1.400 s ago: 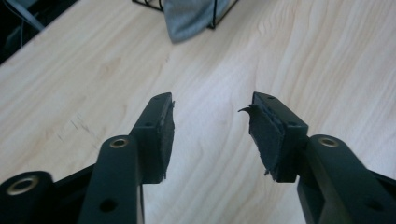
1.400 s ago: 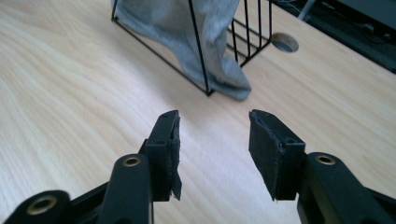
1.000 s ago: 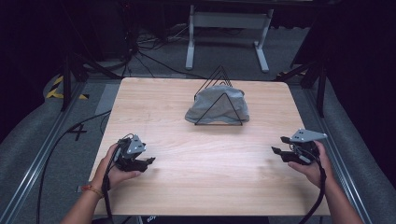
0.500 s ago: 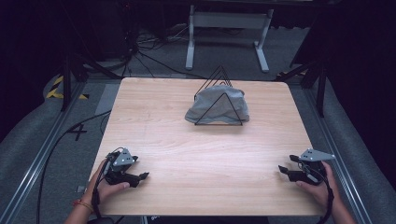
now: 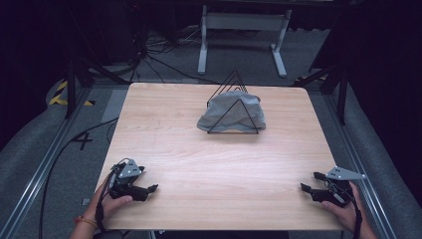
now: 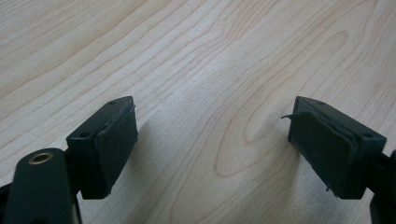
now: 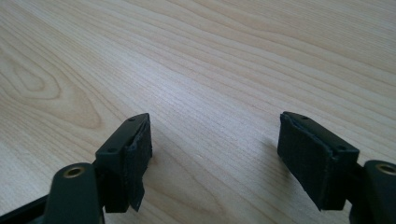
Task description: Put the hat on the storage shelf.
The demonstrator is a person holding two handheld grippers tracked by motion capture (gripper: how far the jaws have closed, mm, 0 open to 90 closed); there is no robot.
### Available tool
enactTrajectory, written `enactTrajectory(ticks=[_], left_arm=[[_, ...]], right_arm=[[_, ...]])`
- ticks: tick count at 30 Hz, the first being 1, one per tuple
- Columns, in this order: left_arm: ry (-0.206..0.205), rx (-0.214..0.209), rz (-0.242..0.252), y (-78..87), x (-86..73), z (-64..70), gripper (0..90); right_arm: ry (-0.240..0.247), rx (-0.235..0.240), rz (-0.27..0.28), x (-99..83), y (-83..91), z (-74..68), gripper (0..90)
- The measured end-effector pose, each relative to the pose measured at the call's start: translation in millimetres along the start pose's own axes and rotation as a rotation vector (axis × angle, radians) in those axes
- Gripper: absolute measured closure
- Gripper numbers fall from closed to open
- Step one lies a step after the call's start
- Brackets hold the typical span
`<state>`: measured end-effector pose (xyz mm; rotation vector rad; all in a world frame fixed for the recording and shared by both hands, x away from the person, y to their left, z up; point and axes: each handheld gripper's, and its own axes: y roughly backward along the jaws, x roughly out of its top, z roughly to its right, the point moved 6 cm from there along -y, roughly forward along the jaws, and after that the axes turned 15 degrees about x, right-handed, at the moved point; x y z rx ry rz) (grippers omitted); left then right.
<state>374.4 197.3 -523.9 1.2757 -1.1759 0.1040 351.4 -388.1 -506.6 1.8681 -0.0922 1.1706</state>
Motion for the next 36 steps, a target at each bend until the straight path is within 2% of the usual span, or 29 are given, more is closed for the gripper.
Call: enactTrajectory(ticks=[36], left_arm=[[0.002, 0.007, -0.006, -0.4, 0.0, -0.8, 14.4]], right_arm=[[-0.029, -0.037, 0.004, 2.4, -2.1, 4.6, 22.8]])
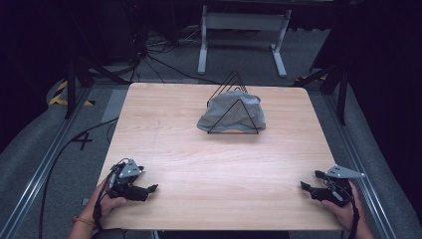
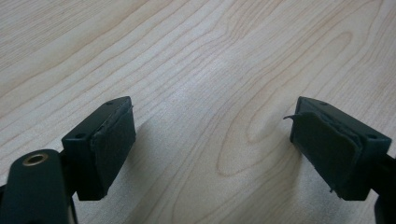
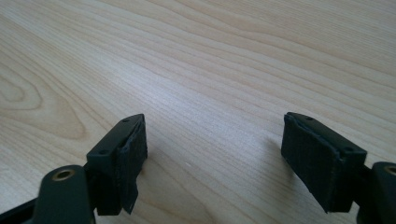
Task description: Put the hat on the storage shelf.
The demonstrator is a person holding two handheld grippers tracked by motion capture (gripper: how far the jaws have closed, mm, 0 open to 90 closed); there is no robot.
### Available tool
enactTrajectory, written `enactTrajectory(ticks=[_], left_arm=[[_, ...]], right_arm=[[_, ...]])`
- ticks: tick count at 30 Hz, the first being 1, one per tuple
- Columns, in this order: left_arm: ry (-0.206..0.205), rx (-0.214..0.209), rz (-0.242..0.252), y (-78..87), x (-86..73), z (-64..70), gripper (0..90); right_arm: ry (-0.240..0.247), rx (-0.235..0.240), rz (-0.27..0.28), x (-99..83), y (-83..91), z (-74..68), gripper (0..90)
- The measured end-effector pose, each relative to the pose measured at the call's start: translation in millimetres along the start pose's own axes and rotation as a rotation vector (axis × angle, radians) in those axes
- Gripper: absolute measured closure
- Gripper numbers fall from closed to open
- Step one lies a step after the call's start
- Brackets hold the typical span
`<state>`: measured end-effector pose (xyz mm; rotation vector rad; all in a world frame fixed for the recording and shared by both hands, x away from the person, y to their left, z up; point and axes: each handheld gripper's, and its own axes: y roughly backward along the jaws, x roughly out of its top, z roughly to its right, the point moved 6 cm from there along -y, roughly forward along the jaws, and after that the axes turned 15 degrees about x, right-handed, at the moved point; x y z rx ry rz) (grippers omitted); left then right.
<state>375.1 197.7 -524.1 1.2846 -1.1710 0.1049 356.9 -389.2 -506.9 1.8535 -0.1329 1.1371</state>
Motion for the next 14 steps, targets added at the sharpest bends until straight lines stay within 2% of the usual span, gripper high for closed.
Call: enactTrajectory(ticks=[14], left_arm=[[-0.002, -0.001, -0.005, 0.3, 0.0, -0.2, 14.2]], right_arm=[[-0.006, -0.003, 0.0, 0.6, -0.4, 0.5, 22.8]])
